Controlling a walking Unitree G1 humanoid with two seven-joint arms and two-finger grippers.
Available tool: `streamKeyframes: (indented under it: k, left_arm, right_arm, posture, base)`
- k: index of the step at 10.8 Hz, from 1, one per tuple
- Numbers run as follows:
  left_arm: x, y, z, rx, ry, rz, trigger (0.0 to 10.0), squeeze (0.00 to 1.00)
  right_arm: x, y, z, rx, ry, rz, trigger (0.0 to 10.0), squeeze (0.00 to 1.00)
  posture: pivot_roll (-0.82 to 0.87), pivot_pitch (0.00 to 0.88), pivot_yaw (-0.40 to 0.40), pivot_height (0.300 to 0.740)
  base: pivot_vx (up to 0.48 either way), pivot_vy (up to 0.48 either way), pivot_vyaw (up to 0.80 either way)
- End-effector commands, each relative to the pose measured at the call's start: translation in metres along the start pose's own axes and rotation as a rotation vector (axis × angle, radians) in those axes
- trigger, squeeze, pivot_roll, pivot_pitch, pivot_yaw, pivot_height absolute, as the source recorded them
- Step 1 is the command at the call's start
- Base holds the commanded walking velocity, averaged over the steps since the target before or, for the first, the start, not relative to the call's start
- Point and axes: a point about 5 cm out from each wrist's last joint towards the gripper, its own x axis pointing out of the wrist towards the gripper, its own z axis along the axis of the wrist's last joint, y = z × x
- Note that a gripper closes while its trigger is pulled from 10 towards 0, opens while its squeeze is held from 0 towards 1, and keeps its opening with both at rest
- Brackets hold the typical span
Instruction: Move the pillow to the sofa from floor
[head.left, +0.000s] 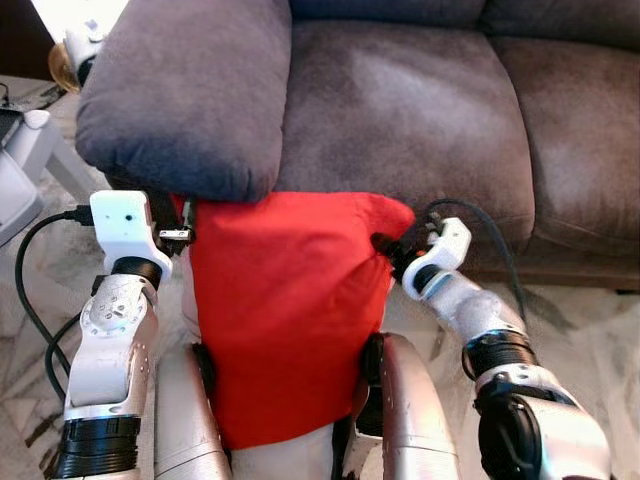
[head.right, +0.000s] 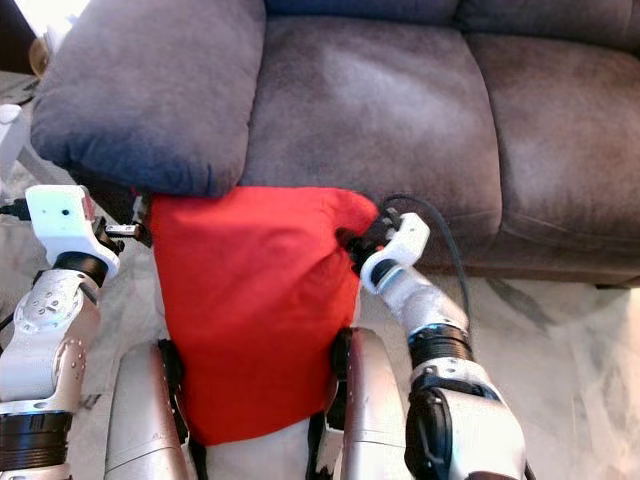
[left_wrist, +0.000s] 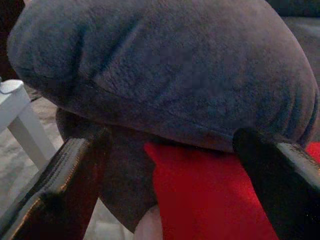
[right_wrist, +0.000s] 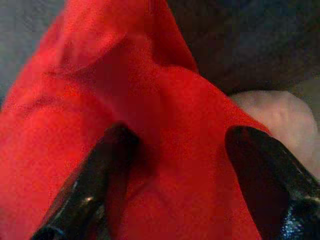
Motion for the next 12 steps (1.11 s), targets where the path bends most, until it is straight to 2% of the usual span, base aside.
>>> streamKeyframes:
  k: [1, 2, 4, 5, 7, 11, 12]
  left_arm:
    - [-0.005, -0.001, 0.000, -0.002, 0.008, -0.007, 10.0, 0.00]
    - [-0.004, 0.000, 0.003, 0.001, 0.003, -0.007, 10.0, 0.00]
    - [-0.004, 0.002, 0.004, 0.003, -0.005, -0.001, 10.0, 0.00]
    - [-0.005, 0.002, 0.005, 0.001, -0.008, -0.002, 10.0, 0.00]
    - [-0.005, 0.000, 0.005, -0.003, -0.001, -0.009, 10.0, 0.00]
    - [-0.004, -0.002, 0.004, -0.013, 0.002, -0.008, 10.0, 0.00]
    - [-0.004, -0.002, 0.004, -0.014, 0.001, -0.006, 10.0, 0.00]
  right_arm:
    - [0.000, -0.001, 0.002, 0.048, -0.053, 0.032, 10.0, 0.00]
    - [0.000, 0.005, 0.009, 0.082, -0.098, 0.089, 10.0, 0.00]
    - [0.002, 0.012, 0.012, 0.083, -0.124, 0.134, 10.0, 0.00]
    - [0.002, 0.020, 0.018, 0.121, -0.161, 0.197, 10.0, 0.00]
    - [0.006, 0.017, 0.009, 0.091, -0.127, 0.155, 10.0, 0.00]
    - [0.014, 0.033, 0.004, 0.012, -0.085, 0.176, 10.0, 0.00]
    - [0.015, 0.037, 0.005, 0.004, -0.091, 0.180, 9.1, 0.00]
  posture:
    - [0.10, 0.358, -0.124, 0.523]
    - [0.11, 0.361, -0.122, 0.523]
    - [0.11, 0.361, -0.123, 0.523]
    - [0.11, 0.361, -0.123, 0.523]
    - [0.11, 0.359, -0.121, 0.523]
    - [0.12, 0.352, -0.129, 0.523]
    - [0.13, 0.351, -0.133, 0.523]
  base:
    - [0.000, 0.000, 0.00]
    - [0.000, 0.000, 0.00]
    - [0.000, 0.000, 0.00]
    - [0.000, 0.000, 0.00]
    - [0.000, 0.000, 0.00]
    - [0.000, 0.000, 0.00]
    - [0.000, 0.000, 0.00]
